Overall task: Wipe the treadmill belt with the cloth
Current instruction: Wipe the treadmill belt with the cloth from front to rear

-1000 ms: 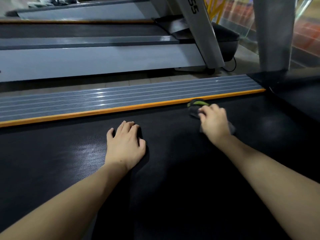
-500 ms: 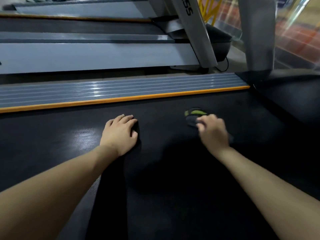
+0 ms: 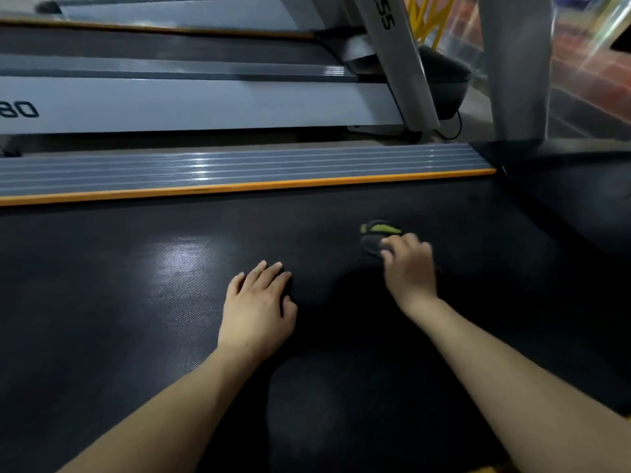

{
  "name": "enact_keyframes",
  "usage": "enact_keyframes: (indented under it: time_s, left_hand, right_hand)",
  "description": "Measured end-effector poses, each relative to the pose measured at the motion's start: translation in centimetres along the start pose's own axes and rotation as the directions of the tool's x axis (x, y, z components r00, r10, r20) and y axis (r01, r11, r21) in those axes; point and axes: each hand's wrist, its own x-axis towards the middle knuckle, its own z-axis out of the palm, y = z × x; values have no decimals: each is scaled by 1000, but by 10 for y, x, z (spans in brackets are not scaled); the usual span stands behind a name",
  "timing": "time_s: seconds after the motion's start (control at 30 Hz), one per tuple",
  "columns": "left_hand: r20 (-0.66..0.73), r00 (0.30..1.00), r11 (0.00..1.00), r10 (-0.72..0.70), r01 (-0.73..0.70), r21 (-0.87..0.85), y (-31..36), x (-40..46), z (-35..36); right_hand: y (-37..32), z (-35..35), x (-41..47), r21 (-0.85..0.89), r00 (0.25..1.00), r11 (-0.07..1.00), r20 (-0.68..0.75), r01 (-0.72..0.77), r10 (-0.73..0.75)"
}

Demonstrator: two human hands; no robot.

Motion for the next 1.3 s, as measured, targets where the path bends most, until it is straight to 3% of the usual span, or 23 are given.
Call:
enact_keyframes:
  time_s: [0.07, 0.13, 0.2, 0.3, 0.37, 0.4, 0.43, 0.53, 0.63, 0.7, 0.8, 0.87, 0.9, 0.97, 1.07, 1.13, 1.2, 1.3]
  left_hand:
    - [-1, 1000, 1000, -2, 2, 14, 3, 3, 1]
    - [-1, 1000, 1000, -4, 4, 16, 4, 4, 0]
    - [-7, 1000, 1000, 2, -1, 25, 4, 3, -1]
    - [1, 1000, 999, 12, -12, 39, 4, 4, -3]
    - [4, 1000, 999, 19, -19, 48, 4, 3, -3]
    - [-3, 1000, 999, 19, -19, 45, 4, 2, -3]
    - [-8, 1000, 999, 17, -17, 38, 4, 2, -4]
    - [-8, 1000, 999, 16, -16, 35, 5, 2, -4]
    - [6, 1000, 999, 31, -31, 39, 7, 2, -5]
    - [12, 999, 998, 33, -34, 43, 6, 2, -6]
    - [19, 999, 998, 38, -39, 50, 5, 3, -6]
    - [14, 999, 998, 43, -44, 52, 4, 2, -6]
    - [10, 999, 998, 43, -44, 48, 4, 1, -7]
    - [8, 999, 998, 39, -39, 42, 5, 2, -8]
    - [11, 1000, 999, 29, -30, 46, 6, 1, -7]
    - [16, 999, 999, 30, -31, 45, 7, 3, -7]
    - [16, 999, 998, 32, -32, 46, 6, 3, -7]
    - [21, 999, 998, 42, -43, 54, 4, 3, -7]
  right_hand:
    - [19, -10, 0, -22, 969, 968, -1, -248, 248]
    - [-3, -8, -2, -56, 919, 918, -7, -393, 393]
    - [-51, -6, -10, -4, 945, 945, 10, -327, 327]
    - [-101, 6, -37, 165, 992, 986, 120, 5, -25]
    - [-81, 5, -33, 213, 961, 962, 180, 169, -209]
    - [-60, 1, -25, 162, 959, 966, 170, 200, -227]
    - [-33, -3, -16, 105, 970, 979, 148, 176, -191]
    - [47, -24, 2, -41, 974, 977, 79, -210, 213]
    - [31, -28, -4, -80, 903, 902, 39, -424, 428]
    - [-26, -19, -17, -28, 945, 947, 67, -320, 321]
    - [-92, -8, -49, 159, 988, 987, 157, -26, 1]
    - [-83, -13, -46, 248, 970, 961, 174, 126, -172]
    - [-64, -15, -39, 208, 964, 961, 151, 185, -218]
    - [-9, -18, -19, 60, 985, 990, 111, 126, -132]
    - [60, -34, -2, -84, 951, 952, 71, -294, 301]
    - [50, -31, -1, -124, 898, 893, 32, -433, 440]
    - [1, -21, -6, -72, 919, 920, 66, -384, 389]
    - [-84, -7, -40, 106, 987, 989, 130, -107, 93]
